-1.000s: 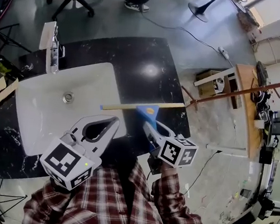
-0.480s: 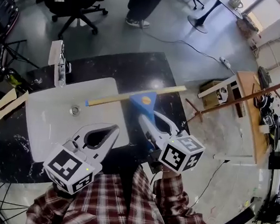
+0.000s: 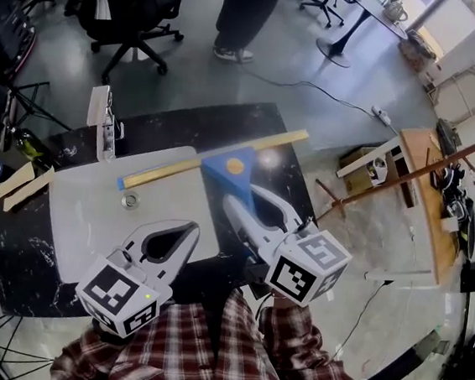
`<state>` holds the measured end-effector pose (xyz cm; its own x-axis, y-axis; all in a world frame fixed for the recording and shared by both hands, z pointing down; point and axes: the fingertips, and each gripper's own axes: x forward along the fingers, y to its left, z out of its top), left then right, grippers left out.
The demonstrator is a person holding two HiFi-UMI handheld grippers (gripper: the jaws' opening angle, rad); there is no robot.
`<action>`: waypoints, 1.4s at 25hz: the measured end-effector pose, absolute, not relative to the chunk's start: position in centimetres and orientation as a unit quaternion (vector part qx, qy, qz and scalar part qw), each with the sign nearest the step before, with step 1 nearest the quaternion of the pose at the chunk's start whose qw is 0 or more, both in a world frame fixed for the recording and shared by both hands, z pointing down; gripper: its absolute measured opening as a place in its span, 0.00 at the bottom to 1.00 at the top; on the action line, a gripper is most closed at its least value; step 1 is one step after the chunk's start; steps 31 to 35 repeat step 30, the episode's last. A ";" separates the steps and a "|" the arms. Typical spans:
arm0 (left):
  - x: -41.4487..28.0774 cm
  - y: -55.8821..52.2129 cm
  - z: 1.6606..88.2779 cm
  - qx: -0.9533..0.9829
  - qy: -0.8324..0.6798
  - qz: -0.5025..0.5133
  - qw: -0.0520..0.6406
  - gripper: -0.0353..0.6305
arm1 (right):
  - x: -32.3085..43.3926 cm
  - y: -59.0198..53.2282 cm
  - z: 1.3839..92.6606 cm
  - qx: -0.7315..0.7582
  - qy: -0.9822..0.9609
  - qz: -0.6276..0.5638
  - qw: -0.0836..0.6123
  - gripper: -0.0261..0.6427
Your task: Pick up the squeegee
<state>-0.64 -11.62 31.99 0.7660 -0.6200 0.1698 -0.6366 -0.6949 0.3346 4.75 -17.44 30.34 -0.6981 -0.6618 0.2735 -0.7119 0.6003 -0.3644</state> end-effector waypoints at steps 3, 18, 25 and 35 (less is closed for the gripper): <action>-0.7 -11.7 31.9 0.920 -0.344 0.021 0.189 0.07 | 4.7 -17.6 30.4 0.384 -0.894 0.227 0.053 0.25; -0.3 -12.3 32.4 0.918 -0.344 0.023 0.195 0.07 | 4.6 -18.0 30.6 0.375 -0.896 0.232 0.050 0.25; -0.4 -12.4 32.3 0.918 -0.343 0.022 0.196 0.07 | 4.4 -18.0 30.7 0.371 -0.897 0.233 0.054 0.25; -0.7 -12.5 32.5 0.919 -0.342 0.023 0.196 0.07 | 4.0 -18.1 31.0 0.371 -0.896 0.235 0.056 0.25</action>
